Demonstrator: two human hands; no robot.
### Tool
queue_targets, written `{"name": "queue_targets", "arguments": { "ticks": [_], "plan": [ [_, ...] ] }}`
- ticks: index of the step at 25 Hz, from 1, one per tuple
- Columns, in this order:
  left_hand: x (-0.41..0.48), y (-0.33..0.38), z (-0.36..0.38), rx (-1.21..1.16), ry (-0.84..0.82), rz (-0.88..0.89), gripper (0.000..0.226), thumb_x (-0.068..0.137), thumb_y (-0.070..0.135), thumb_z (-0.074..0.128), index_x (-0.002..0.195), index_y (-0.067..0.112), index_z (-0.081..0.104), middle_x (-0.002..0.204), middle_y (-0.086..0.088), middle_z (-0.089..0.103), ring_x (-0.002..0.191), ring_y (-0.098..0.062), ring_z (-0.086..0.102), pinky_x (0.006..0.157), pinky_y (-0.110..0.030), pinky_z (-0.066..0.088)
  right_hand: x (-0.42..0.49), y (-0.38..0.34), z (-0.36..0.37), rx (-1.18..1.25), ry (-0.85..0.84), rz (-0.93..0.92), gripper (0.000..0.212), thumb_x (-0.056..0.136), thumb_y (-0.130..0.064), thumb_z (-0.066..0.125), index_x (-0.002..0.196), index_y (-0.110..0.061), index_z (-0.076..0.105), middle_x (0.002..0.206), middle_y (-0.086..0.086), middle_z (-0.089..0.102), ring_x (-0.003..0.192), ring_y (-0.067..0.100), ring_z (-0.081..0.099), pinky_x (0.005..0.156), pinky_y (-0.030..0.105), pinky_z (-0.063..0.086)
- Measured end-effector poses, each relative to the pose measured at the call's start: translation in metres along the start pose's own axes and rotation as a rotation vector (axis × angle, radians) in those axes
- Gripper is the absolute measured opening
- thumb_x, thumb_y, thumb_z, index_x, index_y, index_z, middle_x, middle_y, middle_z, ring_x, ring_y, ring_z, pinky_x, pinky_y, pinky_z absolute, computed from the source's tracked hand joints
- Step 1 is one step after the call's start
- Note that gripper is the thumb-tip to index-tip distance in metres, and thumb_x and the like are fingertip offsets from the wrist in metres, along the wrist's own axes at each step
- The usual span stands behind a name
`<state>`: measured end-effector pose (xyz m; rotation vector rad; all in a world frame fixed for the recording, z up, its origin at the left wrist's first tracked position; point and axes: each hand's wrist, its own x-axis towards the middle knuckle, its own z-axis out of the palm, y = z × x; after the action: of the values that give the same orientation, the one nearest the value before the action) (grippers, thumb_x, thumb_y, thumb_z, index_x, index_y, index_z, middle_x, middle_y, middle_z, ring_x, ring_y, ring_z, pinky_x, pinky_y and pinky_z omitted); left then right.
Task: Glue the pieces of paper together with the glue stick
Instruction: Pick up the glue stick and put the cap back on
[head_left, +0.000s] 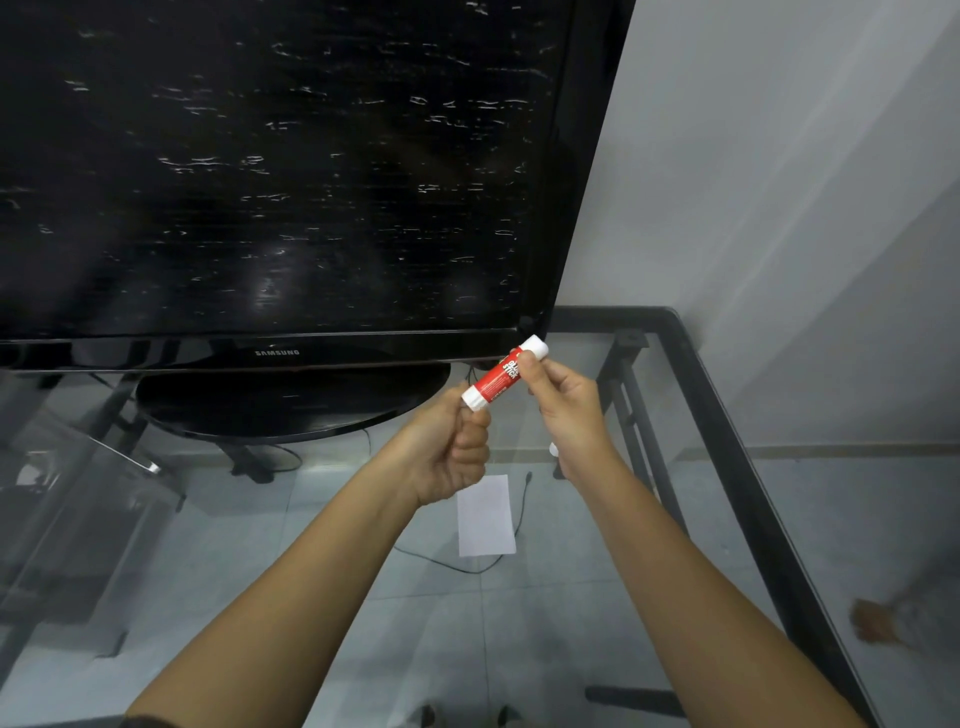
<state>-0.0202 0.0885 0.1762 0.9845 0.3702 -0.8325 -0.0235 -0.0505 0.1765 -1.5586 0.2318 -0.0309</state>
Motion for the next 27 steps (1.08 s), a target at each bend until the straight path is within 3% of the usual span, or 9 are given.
{"name": "queue_targets", "arguments": {
  "ticks": [3,5,9,11,15,17,22,24,27],
  "plan": [
    [0.006,-0.007,0.004,0.201,0.089,0.282,0.036,0.093,0.048,0.041,0.082,0.017,0.055,0.054,0.0,0.053,0.043,-0.006,0.044,0.046,-0.016,0.04,0.0,-0.001,0.0,0.009,0.01,0.005,0.012,0.089,-0.033,0.057,0.08,-0.032,0.064,0.066,-0.019,0.063,0.07,-0.013,0.06,0.061,-0.001,0.042],
    [0.007,-0.008,0.004,0.258,0.129,0.326,0.04,0.093,0.049,0.04,0.074,0.016,0.053,0.049,0.002,0.047,0.041,-0.006,0.039,0.044,-0.016,0.037,0.002,-0.001,0.001,-0.012,0.01,0.013,0.014,0.089,-0.035,0.057,0.077,-0.033,0.064,0.062,-0.02,0.061,0.069,-0.01,0.059,0.062,0.003,0.044],
    [0.001,0.006,-0.01,-0.128,-0.125,-0.181,0.063,0.091,0.058,0.033,0.045,0.017,0.045,0.028,0.005,0.037,0.024,-0.006,0.032,0.03,-0.015,0.024,0.004,0.001,0.002,-0.032,-0.043,0.007,0.013,0.089,-0.032,0.057,0.08,-0.027,0.064,0.056,-0.021,0.058,0.061,-0.011,0.058,0.057,-0.001,0.042],
    [0.001,0.007,-0.009,-0.068,-0.064,-0.196,0.071,0.089,0.064,0.028,0.044,0.014,0.05,0.032,0.003,0.045,0.027,-0.007,0.038,0.03,-0.015,0.03,0.004,0.002,0.0,-0.039,-0.04,0.027,0.013,0.09,-0.032,0.056,0.081,-0.027,0.064,0.066,-0.018,0.059,0.064,-0.011,0.059,0.056,-0.002,0.041],
    [0.003,-0.013,0.001,0.696,0.416,0.606,0.043,0.086,0.05,0.052,0.109,0.014,0.054,0.097,0.001,0.065,0.073,-0.007,0.063,0.061,-0.017,0.053,0.004,0.007,-0.001,-0.016,0.004,0.045,0.013,0.09,-0.032,0.056,0.086,-0.024,0.066,0.074,-0.015,0.062,0.073,-0.005,0.061,0.059,0.001,0.042],
    [0.005,-0.021,-0.003,0.932,0.436,0.858,0.036,0.082,0.033,0.066,0.11,0.016,0.052,0.103,0.003,0.063,0.079,-0.002,0.061,0.069,-0.008,0.051,0.007,0.012,-0.001,-0.021,0.014,0.067,0.019,0.09,-0.035,0.055,0.095,-0.021,0.066,0.078,-0.013,0.062,0.078,0.002,0.059,0.065,0.007,0.041],
    [0.012,-0.024,-0.014,0.956,0.547,0.899,0.025,0.085,0.026,0.064,0.103,0.01,0.056,0.104,-0.007,0.067,0.074,-0.002,0.059,0.061,-0.006,0.049,0.03,0.051,-0.013,-0.222,0.071,0.066,0.038,0.092,-0.046,0.044,0.1,-0.016,0.067,0.099,0.005,0.068,0.094,0.017,0.062,0.089,0.037,0.05],
    [0.011,-0.023,-0.018,0.941,0.577,0.887,0.026,0.085,0.026,0.064,0.104,0.01,0.056,0.105,-0.006,0.067,0.074,-0.003,0.059,0.06,-0.009,0.049,0.044,0.087,-0.031,-0.525,0.137,0.037,0.042,0.094,-0.038,0.046,0.119,-0.008,0.061,0.122,0.017,0.062,0.114,0.03,0.056,0.104,0.046,0.043],
    [0.005,-0.02,-0.022,0.942,0.599,0.889,0.025,0.084,0.027,0.065,0.102,0.012,0.056,0.103,-0.001,0.066,0.076,-0.003,0.06,0.063,-0.009,0.05,0.056,0.138,-0.058,-1.113,-0.077,0.001,0.046,0.096,-0.018,0.046,0.14,-0.008,0.038,0.149,0.015,0.037,0.131,0.032,0.043,0.107,0.039,0.037]
  ]
}}
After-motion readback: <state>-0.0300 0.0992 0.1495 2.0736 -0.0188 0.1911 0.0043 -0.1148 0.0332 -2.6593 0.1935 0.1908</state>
